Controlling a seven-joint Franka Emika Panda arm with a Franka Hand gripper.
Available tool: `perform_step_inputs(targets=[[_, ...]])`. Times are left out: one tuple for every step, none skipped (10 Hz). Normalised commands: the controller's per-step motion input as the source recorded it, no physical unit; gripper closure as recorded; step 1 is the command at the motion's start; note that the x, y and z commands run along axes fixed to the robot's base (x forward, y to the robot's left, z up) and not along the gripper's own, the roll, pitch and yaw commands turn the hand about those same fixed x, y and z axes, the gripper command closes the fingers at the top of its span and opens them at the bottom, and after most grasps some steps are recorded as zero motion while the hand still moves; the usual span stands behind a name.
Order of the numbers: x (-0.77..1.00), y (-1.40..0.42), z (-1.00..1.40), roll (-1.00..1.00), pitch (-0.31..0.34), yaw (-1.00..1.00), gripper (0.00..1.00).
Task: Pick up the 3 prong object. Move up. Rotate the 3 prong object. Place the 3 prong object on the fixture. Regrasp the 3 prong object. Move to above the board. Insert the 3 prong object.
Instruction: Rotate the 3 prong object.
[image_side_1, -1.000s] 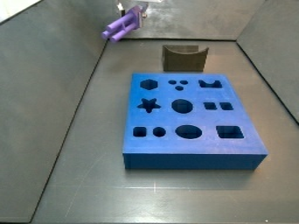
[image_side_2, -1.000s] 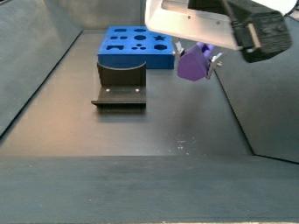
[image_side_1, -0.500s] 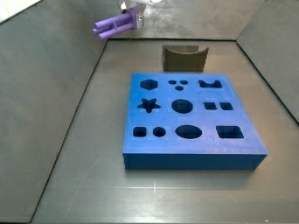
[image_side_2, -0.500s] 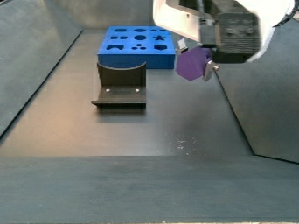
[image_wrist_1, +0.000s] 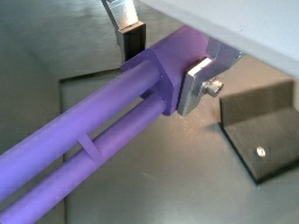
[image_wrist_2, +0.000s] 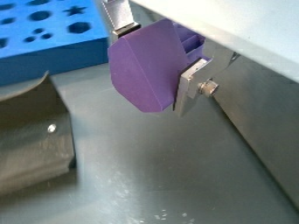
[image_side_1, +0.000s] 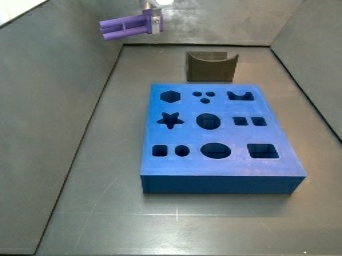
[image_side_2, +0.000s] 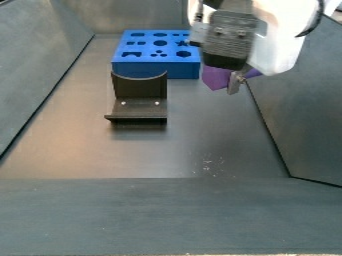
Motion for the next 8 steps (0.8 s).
perform_step_inputs(targets=[[0.01,0.02,0.01,-0.01,-0.003,-1.00,1.00],[0.01,0.02,0.01,-0.01,-0.003,-1.00,1.00],[0.01,0.02,0.01,-0.01,-0.003,-1.00,1.00],[0.01,0.02,0.01,-0.01,-0.003,-1.00,1.00],[0.01,0.02,0.01,-0.01,-0.003,-1.00,1.00],[0.01,0.02,0.01,-0.01,-0.003,-1.00,1.00],[0.01,0.02,0.01,-0.01,-0.003,-1.00,1.00],[0.01,0.02,0.01,-0.01,-0.004,-1.00,1.00]])
